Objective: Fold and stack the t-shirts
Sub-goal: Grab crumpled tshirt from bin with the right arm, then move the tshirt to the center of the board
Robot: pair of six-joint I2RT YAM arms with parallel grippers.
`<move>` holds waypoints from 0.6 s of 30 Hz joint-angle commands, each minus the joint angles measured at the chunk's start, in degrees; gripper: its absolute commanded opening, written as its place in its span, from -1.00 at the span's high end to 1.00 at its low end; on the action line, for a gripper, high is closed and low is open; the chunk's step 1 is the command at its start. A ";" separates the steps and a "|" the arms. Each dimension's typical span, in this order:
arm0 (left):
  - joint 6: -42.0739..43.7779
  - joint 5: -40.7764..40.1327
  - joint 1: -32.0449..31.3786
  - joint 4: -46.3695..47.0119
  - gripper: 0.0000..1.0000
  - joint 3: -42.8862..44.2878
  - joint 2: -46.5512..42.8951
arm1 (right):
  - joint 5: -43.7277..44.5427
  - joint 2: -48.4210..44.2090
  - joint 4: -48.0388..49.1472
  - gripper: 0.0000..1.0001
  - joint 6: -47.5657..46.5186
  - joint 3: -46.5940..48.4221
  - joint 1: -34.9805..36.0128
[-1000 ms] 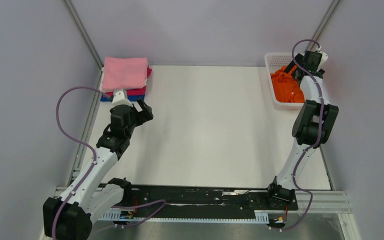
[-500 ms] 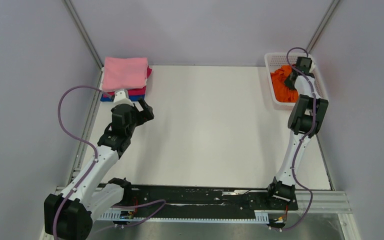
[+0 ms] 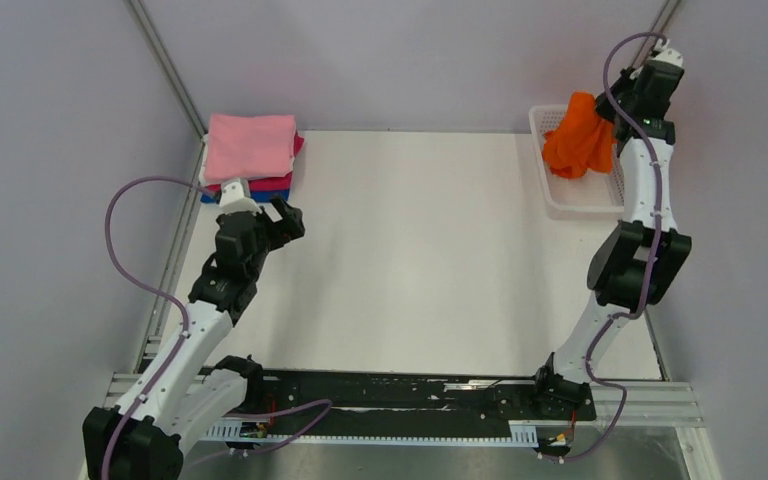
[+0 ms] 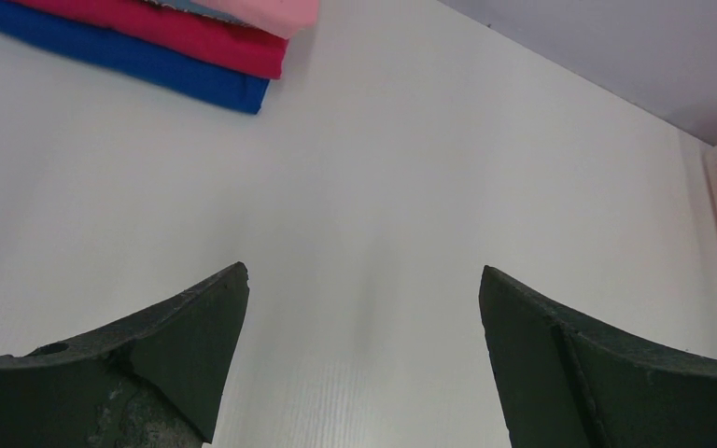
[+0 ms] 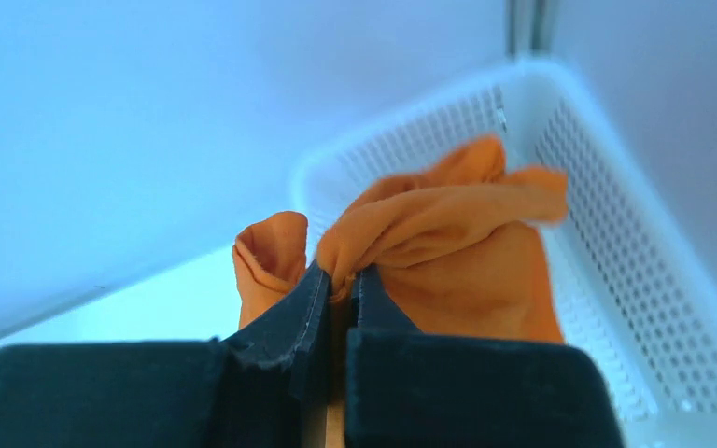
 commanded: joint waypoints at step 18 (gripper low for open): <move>-1.34 -0.35 0.33 -1.87 -1.00 -0.71 -7.33 | -44.79 -30.68 11.19 1.00 -3.02 -7.32 21.69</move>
